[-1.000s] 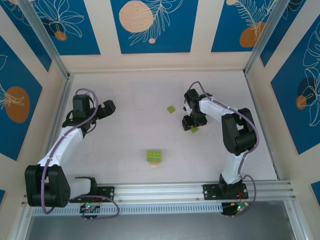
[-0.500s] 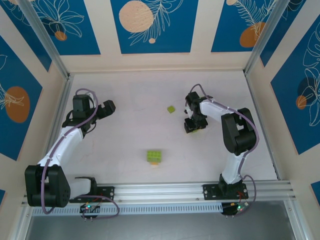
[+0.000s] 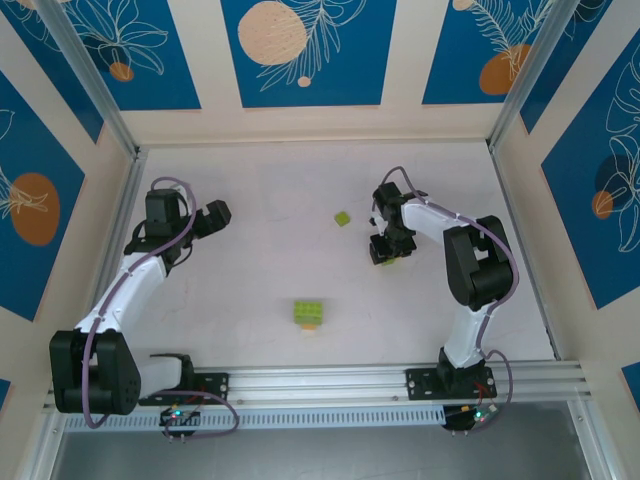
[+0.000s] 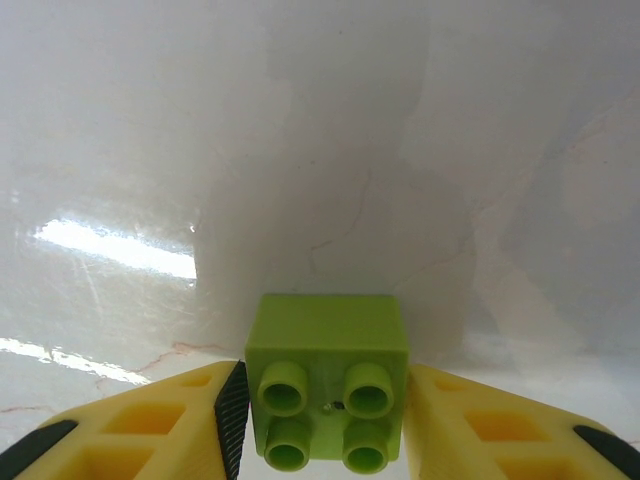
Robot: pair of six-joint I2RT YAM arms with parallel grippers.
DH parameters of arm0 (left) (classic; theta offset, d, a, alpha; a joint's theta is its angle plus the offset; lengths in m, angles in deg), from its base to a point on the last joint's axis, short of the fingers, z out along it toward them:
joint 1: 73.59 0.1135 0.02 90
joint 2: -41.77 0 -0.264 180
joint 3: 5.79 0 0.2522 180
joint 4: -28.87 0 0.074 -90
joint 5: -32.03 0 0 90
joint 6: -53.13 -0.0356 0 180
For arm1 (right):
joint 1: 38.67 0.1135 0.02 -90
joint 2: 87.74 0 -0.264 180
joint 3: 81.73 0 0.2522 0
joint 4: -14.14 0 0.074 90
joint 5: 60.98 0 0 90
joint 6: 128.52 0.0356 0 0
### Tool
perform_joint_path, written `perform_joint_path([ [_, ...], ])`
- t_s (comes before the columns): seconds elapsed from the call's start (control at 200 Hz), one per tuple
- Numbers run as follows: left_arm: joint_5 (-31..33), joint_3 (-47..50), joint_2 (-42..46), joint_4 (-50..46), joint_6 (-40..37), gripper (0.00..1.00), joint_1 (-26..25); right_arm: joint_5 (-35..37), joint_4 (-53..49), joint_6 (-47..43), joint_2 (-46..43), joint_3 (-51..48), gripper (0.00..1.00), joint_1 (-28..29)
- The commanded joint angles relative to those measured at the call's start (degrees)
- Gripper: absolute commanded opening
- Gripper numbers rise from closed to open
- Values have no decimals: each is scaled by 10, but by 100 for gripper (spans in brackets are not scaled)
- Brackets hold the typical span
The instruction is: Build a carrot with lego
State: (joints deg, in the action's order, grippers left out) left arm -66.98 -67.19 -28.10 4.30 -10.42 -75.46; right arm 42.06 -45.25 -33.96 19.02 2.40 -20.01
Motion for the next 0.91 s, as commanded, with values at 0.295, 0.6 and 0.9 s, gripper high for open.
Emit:
perform_joint_path([
  [0.295,-12,-5,-3,9,-10,97,6,-34,1,6,8,6,42,-9],
  [0.6,-31,-1,-2,21,-10,97,6,-41,-1,7,12,13,37,-10],
  [0.9,-184,93,77,213,2,98,-35,-57,-12,27,-39,8,32,-9],
])
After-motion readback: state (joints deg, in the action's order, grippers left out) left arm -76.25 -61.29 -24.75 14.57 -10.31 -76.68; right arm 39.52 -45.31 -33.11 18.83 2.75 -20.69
